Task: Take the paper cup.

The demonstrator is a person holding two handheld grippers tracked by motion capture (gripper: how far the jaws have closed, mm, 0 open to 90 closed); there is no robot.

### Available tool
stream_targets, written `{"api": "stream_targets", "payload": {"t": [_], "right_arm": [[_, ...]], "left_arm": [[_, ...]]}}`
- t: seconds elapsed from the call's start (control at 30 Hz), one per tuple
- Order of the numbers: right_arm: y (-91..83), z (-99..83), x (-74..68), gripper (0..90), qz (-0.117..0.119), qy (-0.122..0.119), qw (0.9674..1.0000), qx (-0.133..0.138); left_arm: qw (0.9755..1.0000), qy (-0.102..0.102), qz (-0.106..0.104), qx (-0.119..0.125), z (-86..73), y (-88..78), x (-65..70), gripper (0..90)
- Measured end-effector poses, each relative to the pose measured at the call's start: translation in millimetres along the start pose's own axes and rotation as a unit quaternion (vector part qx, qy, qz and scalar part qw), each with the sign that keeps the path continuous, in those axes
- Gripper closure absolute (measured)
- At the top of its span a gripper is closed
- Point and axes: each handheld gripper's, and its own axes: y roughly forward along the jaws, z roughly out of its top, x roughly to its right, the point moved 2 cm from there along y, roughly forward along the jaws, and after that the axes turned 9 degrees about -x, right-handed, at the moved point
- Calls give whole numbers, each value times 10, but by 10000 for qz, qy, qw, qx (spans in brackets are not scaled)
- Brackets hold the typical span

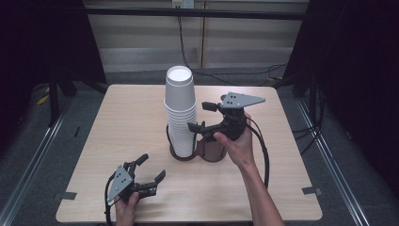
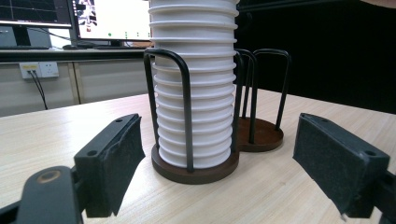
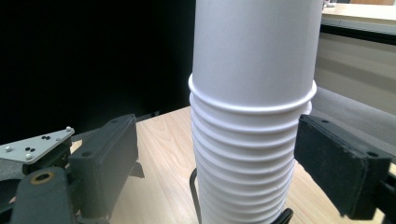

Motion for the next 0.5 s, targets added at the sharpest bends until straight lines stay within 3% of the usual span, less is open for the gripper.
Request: {"api": "stream_targets", "payload": {"t": [0.23,0.5], "right_arm": [[-8,99,45,131,-153,-8,9999,-48],[-26,233,66,131,-99,-36,9999,-2]], "left_arm": [[10000,17,0,-4,0,-2,-2,156],[10000,33,2,-11,0,-3,-3,156]]}}
